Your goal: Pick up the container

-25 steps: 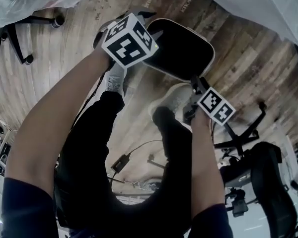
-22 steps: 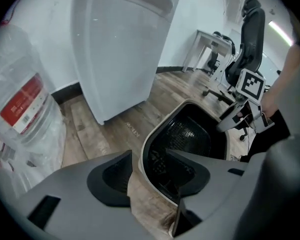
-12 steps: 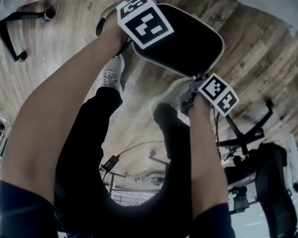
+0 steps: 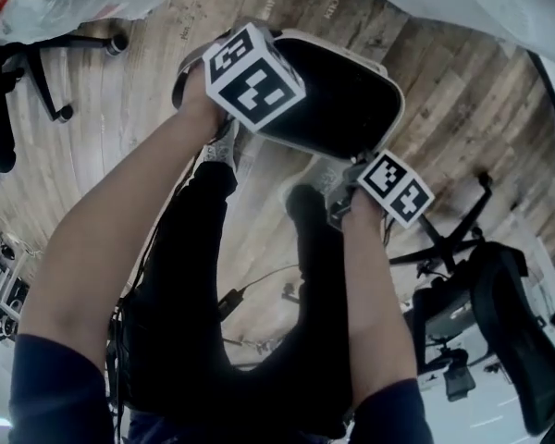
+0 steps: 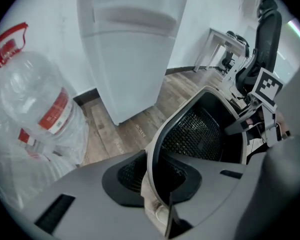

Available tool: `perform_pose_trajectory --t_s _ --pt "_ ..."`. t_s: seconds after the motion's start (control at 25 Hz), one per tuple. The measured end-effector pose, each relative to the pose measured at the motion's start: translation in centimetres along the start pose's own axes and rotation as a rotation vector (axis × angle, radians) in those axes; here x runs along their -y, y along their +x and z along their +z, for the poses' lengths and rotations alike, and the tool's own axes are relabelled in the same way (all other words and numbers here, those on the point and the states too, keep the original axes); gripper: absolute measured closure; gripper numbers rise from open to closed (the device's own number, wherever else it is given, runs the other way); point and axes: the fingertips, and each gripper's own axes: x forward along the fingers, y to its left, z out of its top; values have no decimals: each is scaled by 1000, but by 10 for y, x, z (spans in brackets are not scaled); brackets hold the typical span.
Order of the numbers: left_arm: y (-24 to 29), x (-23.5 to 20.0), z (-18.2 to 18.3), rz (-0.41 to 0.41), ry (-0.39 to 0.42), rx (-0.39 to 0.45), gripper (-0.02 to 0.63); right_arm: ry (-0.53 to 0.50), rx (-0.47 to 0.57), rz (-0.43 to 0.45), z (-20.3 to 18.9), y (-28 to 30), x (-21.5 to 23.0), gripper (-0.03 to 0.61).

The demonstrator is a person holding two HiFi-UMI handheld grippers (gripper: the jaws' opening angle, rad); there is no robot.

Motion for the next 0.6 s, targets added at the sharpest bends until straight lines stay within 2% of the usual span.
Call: perform_pose_trajectory --t_s 0.12,0.28,0.4,0.6 --pt "-78 13 5 24 -58 3 538 -22 10 12 -1 -72 -24 501" --pt "-182 14 23 80 -130 73 537 -83 72 40 13 -156 -67 506" --pt "-264 26 35 101 -142 100 535 -106 89 55 8 -230 -97 506" --pt "-383 45 52 134 -135 140 535 -89 121 97 -6 -336 -135 505"
